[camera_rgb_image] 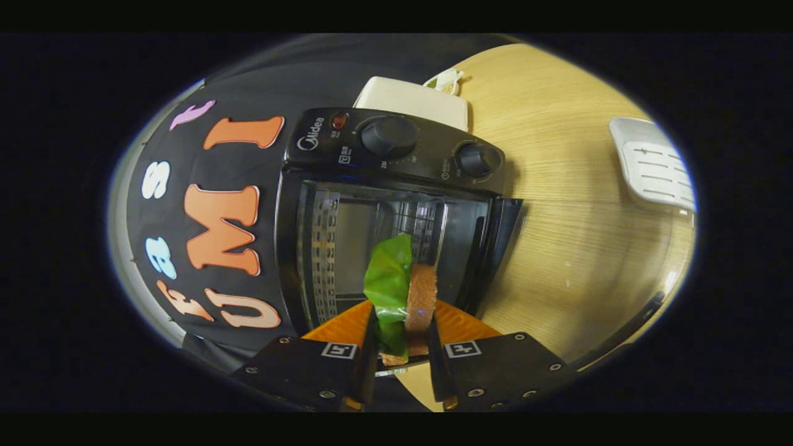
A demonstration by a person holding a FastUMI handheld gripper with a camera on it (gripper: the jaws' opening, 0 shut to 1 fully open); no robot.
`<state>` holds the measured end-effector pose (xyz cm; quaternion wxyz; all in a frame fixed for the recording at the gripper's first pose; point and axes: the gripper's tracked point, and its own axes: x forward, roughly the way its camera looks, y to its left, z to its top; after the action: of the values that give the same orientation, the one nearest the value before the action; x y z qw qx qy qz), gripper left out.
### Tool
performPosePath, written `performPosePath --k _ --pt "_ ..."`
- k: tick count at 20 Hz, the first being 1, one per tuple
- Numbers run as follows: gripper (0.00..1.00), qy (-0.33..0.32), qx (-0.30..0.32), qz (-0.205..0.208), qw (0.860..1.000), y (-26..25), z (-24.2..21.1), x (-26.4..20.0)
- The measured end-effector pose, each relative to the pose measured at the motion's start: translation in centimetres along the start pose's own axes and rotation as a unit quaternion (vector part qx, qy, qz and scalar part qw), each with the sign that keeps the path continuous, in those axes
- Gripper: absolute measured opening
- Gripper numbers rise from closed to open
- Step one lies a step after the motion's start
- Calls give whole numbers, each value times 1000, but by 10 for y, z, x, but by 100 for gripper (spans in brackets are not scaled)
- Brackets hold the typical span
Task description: Open the toaster oven, put the food inside, and close the toaster oven door.
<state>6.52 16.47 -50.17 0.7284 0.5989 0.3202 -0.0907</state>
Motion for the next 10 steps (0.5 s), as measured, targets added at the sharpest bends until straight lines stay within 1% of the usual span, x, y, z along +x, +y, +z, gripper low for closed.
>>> performPosePath --k 1,3,4,5,6,7,8,9,10 --pt "38 1 1 -4 1000 1 -4 3" --pt "44 -4 -2 -18 1000 1 -3 13" --pt "50 0 -1 -23 1000 -1 -5 19" --pt "54 7 2 -24 1000 2 -8 22" --pt "64 14 6 -26 1000 2 -11 26" --pt "68 17 6 -32 999 0 -16 26" --pt "79 16 4 -33 999 -1 -17 27" --pt "82 15 -2 -33 999 0 -18 24" --pt "88 16 -6 -31 999 0 -19 23"
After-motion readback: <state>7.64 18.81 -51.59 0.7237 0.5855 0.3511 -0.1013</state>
